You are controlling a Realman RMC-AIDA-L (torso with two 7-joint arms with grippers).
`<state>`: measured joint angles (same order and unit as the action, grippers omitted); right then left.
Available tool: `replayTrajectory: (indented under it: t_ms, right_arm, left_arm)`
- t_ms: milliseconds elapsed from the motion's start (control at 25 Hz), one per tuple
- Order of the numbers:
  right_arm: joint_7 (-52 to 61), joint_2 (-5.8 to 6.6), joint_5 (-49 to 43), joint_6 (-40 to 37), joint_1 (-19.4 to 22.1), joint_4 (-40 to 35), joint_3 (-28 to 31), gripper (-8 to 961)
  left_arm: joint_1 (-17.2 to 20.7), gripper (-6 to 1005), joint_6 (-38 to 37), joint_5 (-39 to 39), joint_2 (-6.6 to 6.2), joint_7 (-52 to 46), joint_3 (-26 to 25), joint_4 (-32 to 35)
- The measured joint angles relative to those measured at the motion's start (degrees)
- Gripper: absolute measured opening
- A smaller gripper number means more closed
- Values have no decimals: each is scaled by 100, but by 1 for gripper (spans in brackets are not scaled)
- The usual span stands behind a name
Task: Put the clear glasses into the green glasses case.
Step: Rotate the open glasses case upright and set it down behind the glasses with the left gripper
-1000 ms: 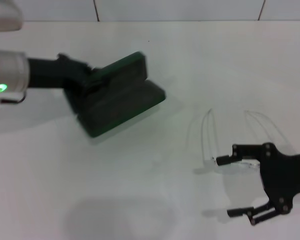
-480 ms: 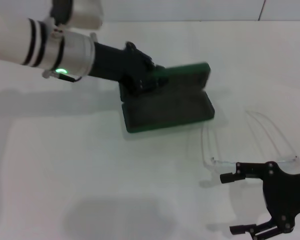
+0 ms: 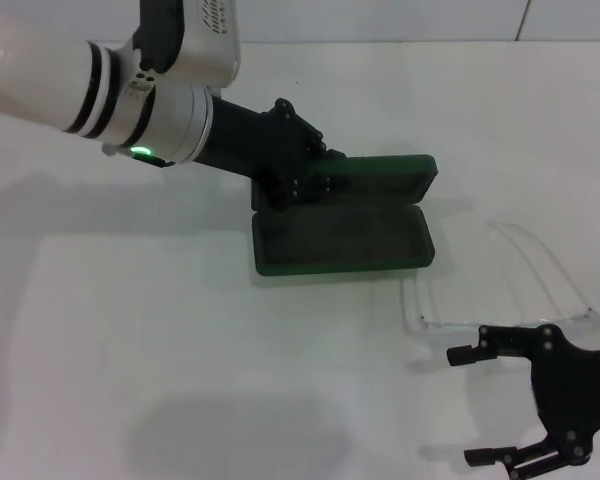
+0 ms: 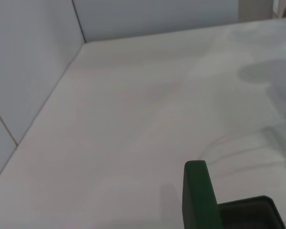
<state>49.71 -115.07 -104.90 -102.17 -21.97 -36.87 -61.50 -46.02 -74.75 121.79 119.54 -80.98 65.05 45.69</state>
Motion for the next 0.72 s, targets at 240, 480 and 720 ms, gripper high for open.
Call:
replayTrajectory:
  t_ms: [240, 480, 720]
  right_arm:
    - [0, 50, 1, 58, 45, -3, 43, 869]
    - [5, 47, 7, 72, 32, -20, 42, 869]
    - [24, 33, 7, 71, -19, -50, 41, 869]
  left_arm:
    - [132, 213, -37, -49, -44, -63, -109, 419]
    - [338, 214, -46, 18, -182, -131, -185, 578]
    - [504, 215, -60, 173, -225, -88, -161, 536]
